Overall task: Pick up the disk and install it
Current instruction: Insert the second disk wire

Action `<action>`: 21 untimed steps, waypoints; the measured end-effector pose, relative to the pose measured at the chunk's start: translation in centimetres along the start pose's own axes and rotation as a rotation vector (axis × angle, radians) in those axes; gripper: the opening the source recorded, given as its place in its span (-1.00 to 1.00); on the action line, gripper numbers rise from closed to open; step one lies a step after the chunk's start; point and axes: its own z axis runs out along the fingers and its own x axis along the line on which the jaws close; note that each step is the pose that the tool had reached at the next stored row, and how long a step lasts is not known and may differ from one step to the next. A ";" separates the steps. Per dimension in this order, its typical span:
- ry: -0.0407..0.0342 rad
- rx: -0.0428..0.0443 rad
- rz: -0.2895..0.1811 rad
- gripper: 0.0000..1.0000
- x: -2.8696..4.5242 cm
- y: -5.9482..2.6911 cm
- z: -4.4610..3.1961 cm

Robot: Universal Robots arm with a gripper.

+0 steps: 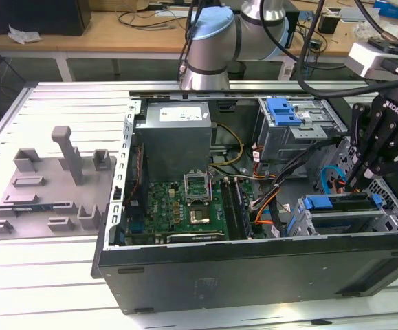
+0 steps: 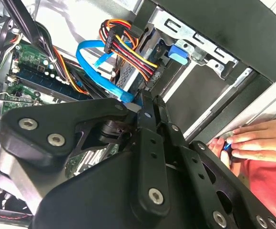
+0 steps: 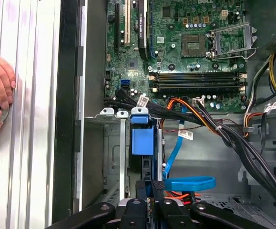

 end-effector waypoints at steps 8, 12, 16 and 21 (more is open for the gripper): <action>-0.0092 0.0000 -0.001 -0.68 0.03 0.00 0.06; -0.0102 0.0001 -0.001 -0.68 0.04 -0.01 0.12; -0.0107 0.0001 -0.001 -0.68 0.03 -0.02 0.19; -0.0114 0.0000 -0.001 -0.68 0.03 -0.03 0.32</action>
